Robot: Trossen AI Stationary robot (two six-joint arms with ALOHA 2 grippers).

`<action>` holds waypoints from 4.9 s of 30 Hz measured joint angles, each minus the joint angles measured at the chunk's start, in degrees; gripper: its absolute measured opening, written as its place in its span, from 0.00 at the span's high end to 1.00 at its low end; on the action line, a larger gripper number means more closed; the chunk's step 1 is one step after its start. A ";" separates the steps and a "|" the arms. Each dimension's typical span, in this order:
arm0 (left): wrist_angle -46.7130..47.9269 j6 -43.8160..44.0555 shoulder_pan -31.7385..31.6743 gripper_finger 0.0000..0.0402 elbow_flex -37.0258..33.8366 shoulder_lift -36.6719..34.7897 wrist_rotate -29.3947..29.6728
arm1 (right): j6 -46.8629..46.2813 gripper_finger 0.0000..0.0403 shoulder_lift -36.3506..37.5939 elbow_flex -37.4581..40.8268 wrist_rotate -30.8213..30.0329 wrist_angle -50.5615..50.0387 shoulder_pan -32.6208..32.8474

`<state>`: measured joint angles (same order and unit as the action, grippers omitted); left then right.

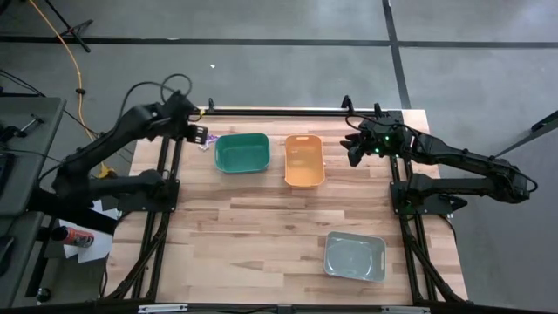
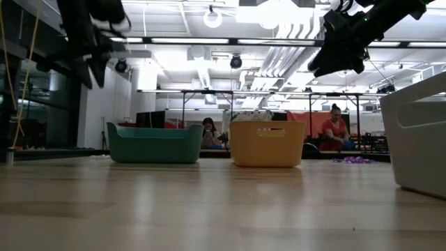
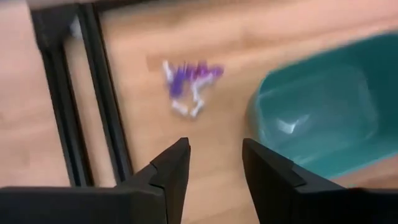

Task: Sort Halloween decoration
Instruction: Put the white bone toy into the yellow bin

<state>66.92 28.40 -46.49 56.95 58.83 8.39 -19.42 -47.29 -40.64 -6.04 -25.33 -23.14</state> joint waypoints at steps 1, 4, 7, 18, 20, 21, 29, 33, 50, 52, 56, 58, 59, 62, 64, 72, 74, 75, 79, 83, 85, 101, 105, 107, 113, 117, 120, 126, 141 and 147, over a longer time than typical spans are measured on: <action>-0.05 -0.87 -1.24 0.65 0.00 1.81 -1.35 | 0.00 0.64 0.00 0.00 0.00 -0.04 0.00; -0.42 -4.10 -3.99 0.65 0.00 7.15 -4.62 | -0.02 0.64 0.00 0.00 0.00 -0.02 0.00; -0.54 -3.73 -6.00 0.66 0.00 11.78 -5.09 | -0.04 0.64 0.00 0.00 0.00 -0.02 0.00; -8.38 15.81 -5.55 0.67 -3.59 16.07 3.96 | -1.48 0.64 0.00 0.00 -0.03 -0.03 0.00; -11.71 20.36 -5.41 0.67 -7.20 14.88 4.02 | -2.45 0.64 0.00 0.00 -0.02 -0.06 0.00; -13.55 22.97 -5.35 0.67 -9.16 14.38 3.53 | -2.62 0.64 0.00 0.00 -0.02 -0.06 0.00; -29.28 40.96 -5.20 0.67 -22.39 12.23 0.71 | -2.64 0.64 0.00 0.00 -0.04 -0.06 0.00; -33.39 44.23 -5.36 0.67 -24.32 12.98 1.15 | -2.64 0.64 0.00 0.00 -0.04 -0.04 0.00; -35.18 44.92 -7.96 0.67 -24.15 22.45 1.33 | -2.64 0.64 -0.02 0.00 -0.14 -0.04 0.00; -35.02 44.88 -7.96 0.67 -24.11 22.93 1.33 | -2.65 0.64 -0.02 0.00 -0.72 -0.04 0.00; -34.91 41.93 -8.21 0.69 -24.07 23.22 1.07 | -2.69 0.64 -0.02 0.00 -1.51 -0.04 -0.02; -34.66 40.50 -8.25 0.72 -24.09 23.24 1.05 | -2.68 0.64 -0.02 0.00 -1.83 -0.03 -0.02; -34.53 40.03 -8.25 0.75 -24.13 23.24 1.06 | -2.69 0.64 -0.02 0.00 -1.88 -0.03 -0.02; -34.14 38.32 -8.25 0.84 -24.17 23.26 1.13 | -2.75 0.64 -0.02 0.00 -1.88 -0.02 -0.02; -34.24 37.00 -8.25 0.90 -24.19 23.30 1.13 | -3.30 0.64 -0.02 0.00 -1.88 -0.02 -0.02; -33.99 32.92 -8.25 0.98 -24.47 22.53 1.38 | -5.18 0.64 -0.02 0.00 -1.86 -0.03 0.00; -33.89 32.48 -8.28 0.98 -24.61 21.87 1.57 | -5.14 0.64 -0.02 0.00 -1.86 -0.04 0.00; -33.92 32.46 -8.29 0.99 -24.61 21.37 1.59 | -5.14 0.64 -0.02 0.00 -1.86 -0.04 0.00; -33.78 32.37 -8.31 0.99 -24.79 19.38 1.72 | -5.18 0.64 -0.02 0.00 -1.86 -0.04 0.00; -33.04 31.90 -8.31 1.00 -24.89 16.35 1.70 | -5.18 0.64 -0.02 0.00 -1.84 -0.04 0.00; -33.58 30.39 -8.31 1.00 -24.76 14.36 0.67 | -5.18 0.64 -0.02 0.00 -1.81 -0.04 0.00; -37.42 13.72 -6.21 1.00 -17.66 -8.60 -7.29 | -5.07 0.64 -0.02 0.00 -1.70 4.69 0.00; -47.09 7.01 -3.05 1.00 -14.85 -11.71 -12.34 | -4.71 0.64 -0.02 0.00 -1.70 9.65 0.00; -53.85 4.02 -0.82 1.00 -14.22 -12.23 -15.53 | -4.69 0.64 -0.02 0.00 -1.55 12.70 0.00; -74.26 -5.43 8.01 1.00 -14.10 -11.39 -25.52 | -4.56 0.64 -0.02 0.00 5.43 23.77 0.00; -83.86 -9.18 15.40 1.00 -14.12 -9.55 -30.50 | -4.57 0.64 -0.02 0.00 13.59 31.98 0.01; -89.81 -10.79 21.30 1.00 -14.10 -7.74 -30.39 | -4.57 0.64 -0.02 0.00 20.67 37.37 0.04; -91.68 -17.37 30.10 1.00 -14.12 -4.49 -26.73 | -4.58 0.64 -0.01 -0.02 26.87 40.80 0.07; -91.85 -18.02 31.31 1.00 -14.12 -3.32 -22.55 | -4.57 0.64 -0.02 -0.02 26.86 40.81 0.07; -90.91 -16.54 30.52 1.00 -9.35 6.16 -19.58 | -3.67 0.64 -0.02 -0.02 25.55 40.82 0.06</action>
<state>-23.99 11.86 -15.97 47.60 64.98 -11.19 -23.09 -47.31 -40.66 19.51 15.49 -23.08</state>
